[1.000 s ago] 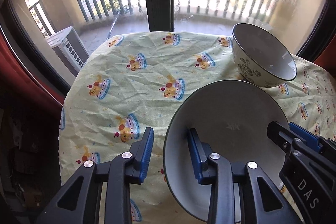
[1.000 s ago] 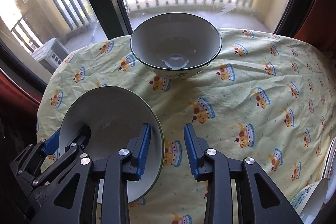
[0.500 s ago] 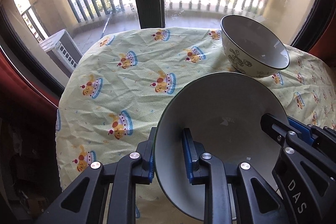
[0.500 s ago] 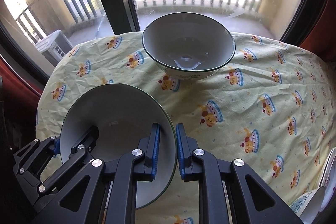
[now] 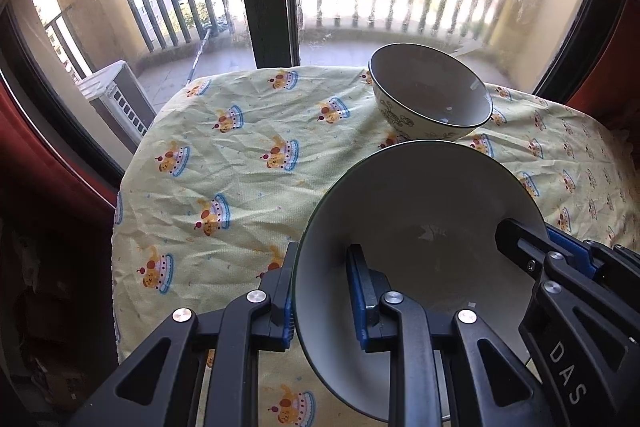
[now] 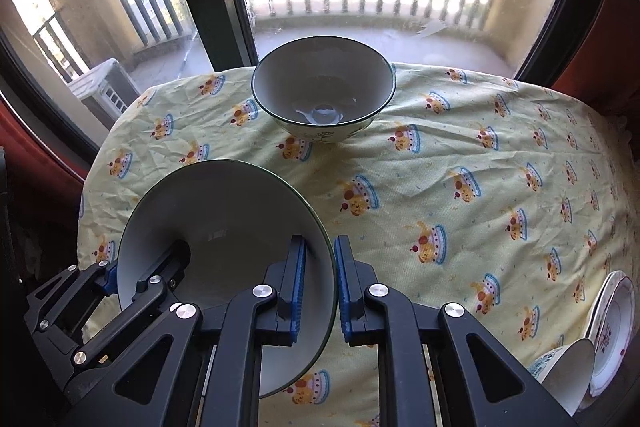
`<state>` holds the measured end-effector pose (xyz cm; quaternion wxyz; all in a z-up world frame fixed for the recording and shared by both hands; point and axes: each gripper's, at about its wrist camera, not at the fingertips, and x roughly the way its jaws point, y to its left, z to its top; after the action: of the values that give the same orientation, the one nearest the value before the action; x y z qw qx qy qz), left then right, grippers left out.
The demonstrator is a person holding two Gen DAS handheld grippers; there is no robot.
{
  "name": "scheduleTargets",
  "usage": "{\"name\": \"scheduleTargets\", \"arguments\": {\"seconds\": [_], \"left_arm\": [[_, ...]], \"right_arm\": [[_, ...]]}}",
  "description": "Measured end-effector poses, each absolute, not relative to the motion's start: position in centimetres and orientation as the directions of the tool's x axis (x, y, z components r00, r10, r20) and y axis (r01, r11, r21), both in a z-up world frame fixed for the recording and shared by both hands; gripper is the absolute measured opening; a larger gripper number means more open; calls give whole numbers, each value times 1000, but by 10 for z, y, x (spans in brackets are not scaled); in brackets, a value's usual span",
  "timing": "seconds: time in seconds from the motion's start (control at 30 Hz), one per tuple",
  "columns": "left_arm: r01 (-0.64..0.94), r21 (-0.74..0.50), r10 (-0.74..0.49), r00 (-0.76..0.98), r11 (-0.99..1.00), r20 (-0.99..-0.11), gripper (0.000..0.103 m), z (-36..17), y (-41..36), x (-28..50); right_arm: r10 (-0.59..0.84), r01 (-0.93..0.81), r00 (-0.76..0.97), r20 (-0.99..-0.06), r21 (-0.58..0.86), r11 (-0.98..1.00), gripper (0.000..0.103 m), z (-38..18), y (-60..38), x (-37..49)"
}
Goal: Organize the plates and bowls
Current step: 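Lift the patterned bowl with both grippers toward the large white bowl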
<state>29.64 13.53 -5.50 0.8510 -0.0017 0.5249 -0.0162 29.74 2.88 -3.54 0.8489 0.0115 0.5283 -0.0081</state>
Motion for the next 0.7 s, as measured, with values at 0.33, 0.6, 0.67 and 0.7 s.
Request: {"name": "scheduleTargets", "arguments": {"seconds": [0.33,0.6,0.67,0.7], "left_arm": [[2,-12,-12,482,1000,-876,20,-27,105,267],[-11,-2,4,488,1000,-873,20,-12,68,247],[-16,-2,6,491,1000,-871,20,-10,58,243],[-17,-2,7,492,1000,-871,20,-9,53,240]], "right_arm": [[20,6,483,-875,26,1000,18,-4,0,267],[36,-5,494,-869,39,999,18,9,-36,245],[42,-10,499,-866,42,999,18,13,-45,241],[43,-12,501,-865,42,999,18,14,-51,238]]}}
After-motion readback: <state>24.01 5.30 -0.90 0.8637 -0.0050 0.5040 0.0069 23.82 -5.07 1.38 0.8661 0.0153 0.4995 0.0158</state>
